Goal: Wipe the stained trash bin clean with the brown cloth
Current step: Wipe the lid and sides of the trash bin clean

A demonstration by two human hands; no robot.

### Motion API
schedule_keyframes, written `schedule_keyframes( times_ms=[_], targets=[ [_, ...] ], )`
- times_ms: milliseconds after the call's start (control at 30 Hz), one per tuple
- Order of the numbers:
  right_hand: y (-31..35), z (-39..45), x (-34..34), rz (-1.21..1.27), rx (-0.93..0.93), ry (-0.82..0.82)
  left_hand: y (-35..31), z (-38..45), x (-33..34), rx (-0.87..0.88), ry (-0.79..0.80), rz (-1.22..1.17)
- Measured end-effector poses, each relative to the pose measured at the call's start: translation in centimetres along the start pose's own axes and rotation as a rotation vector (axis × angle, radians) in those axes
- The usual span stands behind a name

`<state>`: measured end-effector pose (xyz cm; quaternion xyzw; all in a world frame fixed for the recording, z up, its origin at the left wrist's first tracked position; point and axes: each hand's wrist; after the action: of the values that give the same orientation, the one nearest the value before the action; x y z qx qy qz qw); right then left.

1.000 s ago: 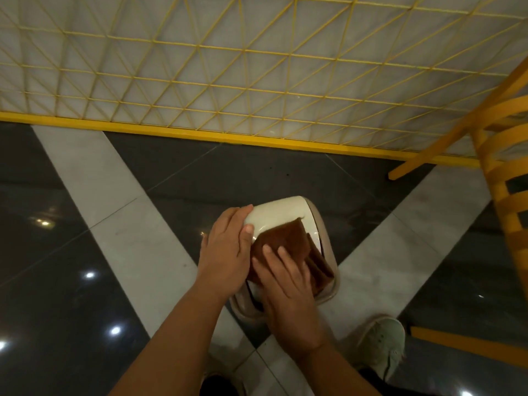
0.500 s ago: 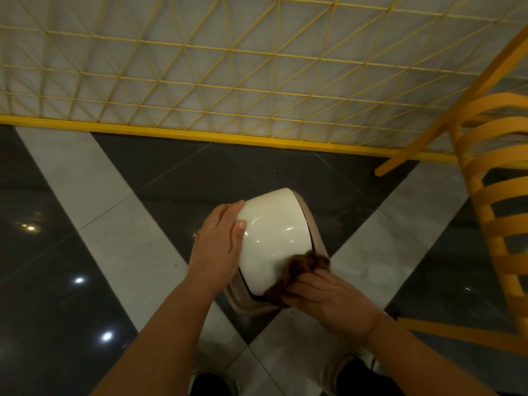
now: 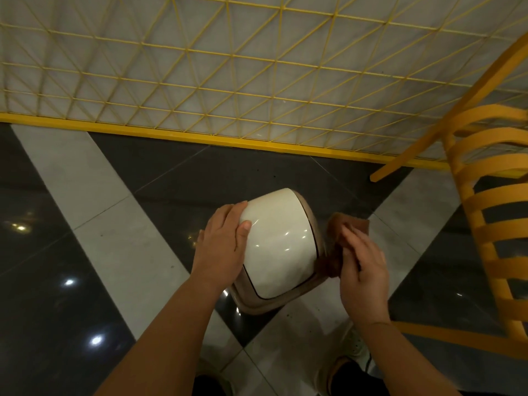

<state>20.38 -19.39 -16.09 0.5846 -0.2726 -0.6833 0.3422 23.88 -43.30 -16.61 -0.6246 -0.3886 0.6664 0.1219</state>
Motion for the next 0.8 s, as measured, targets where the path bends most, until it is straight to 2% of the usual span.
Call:
schedule_keyframes(
  times_ms=[133, 233, 333, 467, 500, 567, 667, 800],
  targets=[
    [2.8, 3.5, 0.7, 0.320, 0.269, -0.170, 0.1, 0.1, 0.0, 0.017, -0.005, -0.001],
    [4.1, 6.8, -0.7, 0.368, 0.239, -0.271, 0.5, 0.7, -0.3, 0.047, 0.005, 0.015],
    [4.2, 8.5, -0.6, 0.356, 0.285, -0.135, 0.7, 1.9, -0.6, 0.074, 0.016, 0.031],
    [4.6, 7.7, 3.1, 0.324, 0.343, 0.263, 1.0, 2.1, -0.6, 0.076, 0.003, 0.018],
    [4.8, 7.1, 4.1, 0.319, 0.323, 0.317, 1.0, 2.0, -0.5, 0.072, 0.000, 0.023],
    [4.5, 5.5, 5.3, 0.309, 0.278, 0.306, 1.1, 1.7, -0.5, 0.072, -0.002, 0.037],
    [2.7, 2.8, 5.0, 0.366, 0.411, 0.244, 0.9, 1.5, -0.4, 0.060, -0.018, 0.008],
    [0.3, -2.7, 3.7, 0.245, 0.458, 0.176, 0.5, 1.5, 0.1, 0.016, -0.039, -0.081]
  ],
)
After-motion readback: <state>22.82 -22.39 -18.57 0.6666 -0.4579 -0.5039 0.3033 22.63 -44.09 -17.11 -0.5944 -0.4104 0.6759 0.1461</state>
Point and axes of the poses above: each hand's wrist, its own z-axis towards the middle knuckle, its own x-axis out of the palm, y = z × x, and after that the axes turned 4 degrees about -y, right-handed
